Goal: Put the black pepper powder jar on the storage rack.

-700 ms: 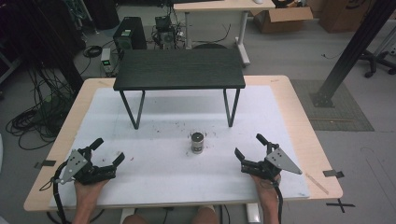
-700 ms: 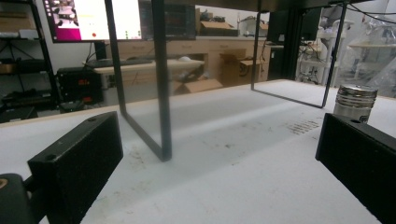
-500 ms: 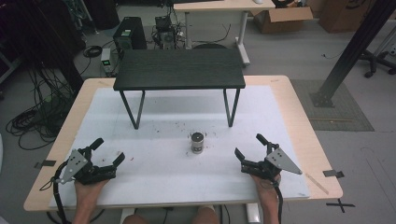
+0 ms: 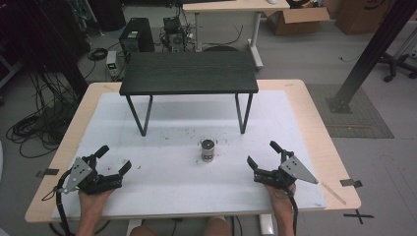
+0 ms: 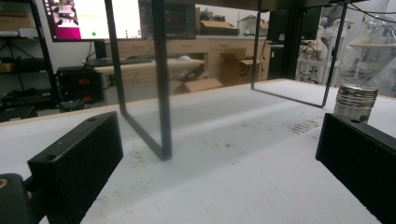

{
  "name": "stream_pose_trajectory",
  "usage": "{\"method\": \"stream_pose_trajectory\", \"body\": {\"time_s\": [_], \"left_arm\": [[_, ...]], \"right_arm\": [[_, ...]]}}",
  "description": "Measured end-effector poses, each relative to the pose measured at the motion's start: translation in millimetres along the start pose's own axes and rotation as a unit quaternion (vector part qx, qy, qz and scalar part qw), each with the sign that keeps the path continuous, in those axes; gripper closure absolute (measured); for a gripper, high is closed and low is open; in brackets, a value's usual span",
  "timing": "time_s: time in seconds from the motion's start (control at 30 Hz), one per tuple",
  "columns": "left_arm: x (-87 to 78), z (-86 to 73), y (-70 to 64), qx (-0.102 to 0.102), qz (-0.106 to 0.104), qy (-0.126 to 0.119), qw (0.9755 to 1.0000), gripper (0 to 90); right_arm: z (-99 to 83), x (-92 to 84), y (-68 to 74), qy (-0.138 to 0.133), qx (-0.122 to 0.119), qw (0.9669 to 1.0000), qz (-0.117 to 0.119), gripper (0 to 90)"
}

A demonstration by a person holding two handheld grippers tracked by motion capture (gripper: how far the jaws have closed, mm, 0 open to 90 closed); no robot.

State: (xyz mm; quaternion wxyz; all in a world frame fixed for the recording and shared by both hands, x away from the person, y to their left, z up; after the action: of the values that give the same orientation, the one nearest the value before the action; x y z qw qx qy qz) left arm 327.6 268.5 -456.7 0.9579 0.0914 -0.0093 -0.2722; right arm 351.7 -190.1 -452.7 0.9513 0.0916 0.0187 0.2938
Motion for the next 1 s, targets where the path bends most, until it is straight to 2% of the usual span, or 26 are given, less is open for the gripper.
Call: {"method": "stream_pose_trajectory", "body": {"time_s": [0.7, 0.93, 1.0], "left_arm": [[0.2, -0.1, 0.1, 0.000, 0.000, 0.001, 1.0000, 1.2], [0.3, -0.1, 0.1, -0.001, 0.000, 0.001, 1.0000, 1.3], [0.2, -0.1, 0.1, 0.000, 0.000, 0.001, 1.0000, 1.3]], "right_arm": [[0.3, 0.2, -0.5, 0.000, 0.002, 1.0000, 0.001, 1.9], [1.4, -0.7, -2.4, -0.005, 0.013, 0.9999, 0.000, 1.9], [3.4, -2.7, -5.3, -0.017, 0.025, 0.9995, -0.004, 1.9]]}}
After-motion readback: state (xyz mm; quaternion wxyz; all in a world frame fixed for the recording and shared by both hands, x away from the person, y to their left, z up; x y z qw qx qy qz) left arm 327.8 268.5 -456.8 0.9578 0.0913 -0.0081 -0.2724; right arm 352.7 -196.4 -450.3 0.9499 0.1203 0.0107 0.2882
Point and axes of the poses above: each handheld gripper's, and its own axes: x roughly forward along the jaws, z roughly out of its top, y roughly to its left, the point moved 8 cm from there along x, roughly forward along the jaws, and after that the axes turned 11 degrees about x, right-handed, at the moved point
